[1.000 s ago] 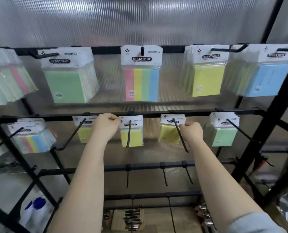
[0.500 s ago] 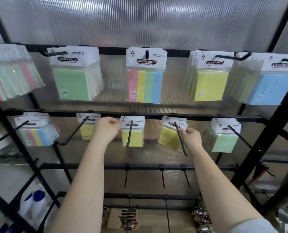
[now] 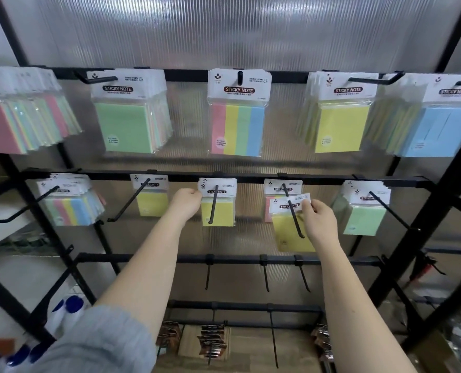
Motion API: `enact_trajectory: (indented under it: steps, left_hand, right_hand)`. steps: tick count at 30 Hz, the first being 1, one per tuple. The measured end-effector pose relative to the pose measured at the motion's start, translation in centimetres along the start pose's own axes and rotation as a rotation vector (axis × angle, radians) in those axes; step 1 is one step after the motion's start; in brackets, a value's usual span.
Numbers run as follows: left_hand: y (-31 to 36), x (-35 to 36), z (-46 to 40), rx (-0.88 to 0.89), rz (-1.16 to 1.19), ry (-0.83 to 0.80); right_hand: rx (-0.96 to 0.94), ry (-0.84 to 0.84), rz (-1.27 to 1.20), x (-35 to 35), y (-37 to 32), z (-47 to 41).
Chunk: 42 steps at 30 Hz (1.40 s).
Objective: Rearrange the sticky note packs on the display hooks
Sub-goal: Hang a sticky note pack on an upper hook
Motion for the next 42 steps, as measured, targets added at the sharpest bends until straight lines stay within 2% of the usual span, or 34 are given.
enact_trajectory:
  steps: [5,10,16,20,23,26,29,35,42]
  left_hand:
    - [-1.5,1.4,0.6,-0.137,0.209,0.018]
    - [-2.3,1.7,1.9,-0.153,0.316,0.078]
    - [-1.1,3.3,2.9,-0.243,0.475,-0.036]
    - [-0.7,2.3,3.2,-0.197,0.379,0.044]
    - [-0.9,1.4,3.9,-0.147,0.266,0.096]
    - [-1.0,0.7,5.2,-0.102,0.257,0.13]
    - [-0.9,-0.5,7.1,-0.018,0.189,0.203]
    - [-0.9,-2.3,10.8,-0.004,0.161,0.344]
    - [0.1,-4.6,13.8,0.065,0.0,0.43]
  right_hand:
    - [0.121,-0.108,0.045,-1.4,0.6,0.5]
    - [0.088,-0.169,0.172,-3.0,0.3,1.5]
    - [0.022,-0.207,0.288,-4.5,-1.1,2.7]
    - [-0.007,-0.24,0.356,-5.5,-1.7,3.4]
    - [-0.018,-0.247,0.321,-6.4,-2.5,3.9]
    - [-0.029,-0.227,0.272,-7.5,-3.2,4.3]
    - [-0.07,-0.18,0.257,-8.7,-3.7,4.5]
    - [-0.153,-0.02,0.102,-11.5,-5.2,5.0]
    - [-0.131,0.093,-0.086,-13.8,-5.0,5.6]
Point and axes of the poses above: each hand's wrist, its own z-axis away from the middle knuckle, its own x-axis out of the palm, y = z × x, the point moved 7 cm from there along -z, towards the middle knuckle, and after that the axes turned 14 degrees about y, right-handed, at the moved point
